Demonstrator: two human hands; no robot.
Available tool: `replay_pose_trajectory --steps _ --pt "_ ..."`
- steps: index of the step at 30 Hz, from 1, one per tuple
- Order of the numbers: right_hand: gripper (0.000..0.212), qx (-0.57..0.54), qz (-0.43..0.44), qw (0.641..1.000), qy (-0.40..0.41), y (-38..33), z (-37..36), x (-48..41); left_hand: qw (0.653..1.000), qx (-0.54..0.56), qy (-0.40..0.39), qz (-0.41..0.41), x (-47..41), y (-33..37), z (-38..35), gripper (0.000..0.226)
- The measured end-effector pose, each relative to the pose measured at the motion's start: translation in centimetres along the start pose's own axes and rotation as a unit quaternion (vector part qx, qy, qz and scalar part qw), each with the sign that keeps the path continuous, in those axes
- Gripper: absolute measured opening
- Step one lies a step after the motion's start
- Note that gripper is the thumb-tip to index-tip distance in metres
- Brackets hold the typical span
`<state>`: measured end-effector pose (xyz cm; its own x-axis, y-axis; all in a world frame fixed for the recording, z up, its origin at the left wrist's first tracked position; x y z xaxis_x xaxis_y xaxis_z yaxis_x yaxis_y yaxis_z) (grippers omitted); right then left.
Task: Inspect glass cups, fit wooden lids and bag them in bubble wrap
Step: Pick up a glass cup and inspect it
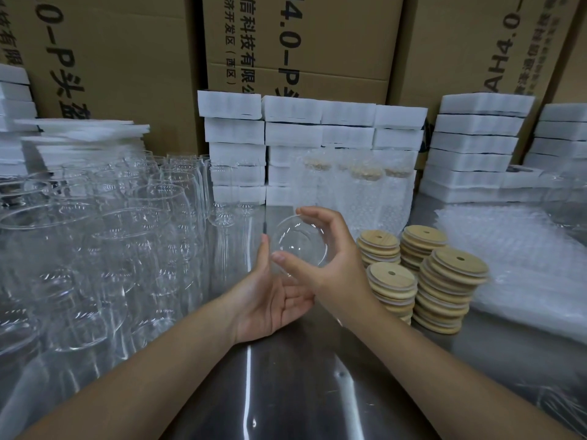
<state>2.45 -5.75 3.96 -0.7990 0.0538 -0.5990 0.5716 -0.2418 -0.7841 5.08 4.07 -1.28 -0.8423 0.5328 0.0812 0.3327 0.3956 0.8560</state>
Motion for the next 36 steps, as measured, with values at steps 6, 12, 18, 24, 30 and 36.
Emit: replay_pose_trajectory --steps 6,12,18,24,30,36 --pt "0.047 -0.032 -0.011 0.999 0.040 0.40 0.32 -0.25 0.999 -0.036 0.017 0.005 -0.01 -0.14 0.30 0.092" --pt "0.033 -0.054 -0.007 0.997 0.046 0.51 0.46 -0.33 0.999 -0.046 0.025 0.001 0.04 -0.09 0.40 0.091" --pt "0.019 -0.060 -0.003 0.997 0.038 0.54 0.47 -0.42 0.997 -0.067 0.042 0.001 -0.02 0.02 0.18 0.093" --pt "0.014 -0.070 0.000 0.997 0.035 0.44 0.39 -0.31 0.997 -0.067 0.049 -0.006 0.13 0.09 0.24 0.090" --pt "0.028 -0.029 0.022 0.999 0.029 0.09 0.33 0.10 0.997 -0.047 0.060 -0.018 0.21 0.29 0.18 0.080" --pt "0.024 -0.067 -0.017 0.997 0.015 -0.11 0.30 -0.10 0.995 -0.029 0.075 -0.057 0.32 0.33 0.02 0.065"
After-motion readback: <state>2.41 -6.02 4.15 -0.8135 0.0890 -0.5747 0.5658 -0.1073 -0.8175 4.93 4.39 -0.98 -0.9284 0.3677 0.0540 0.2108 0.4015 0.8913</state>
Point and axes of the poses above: each hand's wrist, its own x-axis away from the middle knuckle, its own z-axis out of the back of the hand, y = z × x, the point moved 4 cm from there along -x, towards the middle knuckle, and after that the axes turned 8 degrees about -z, right-handed, at the moved point
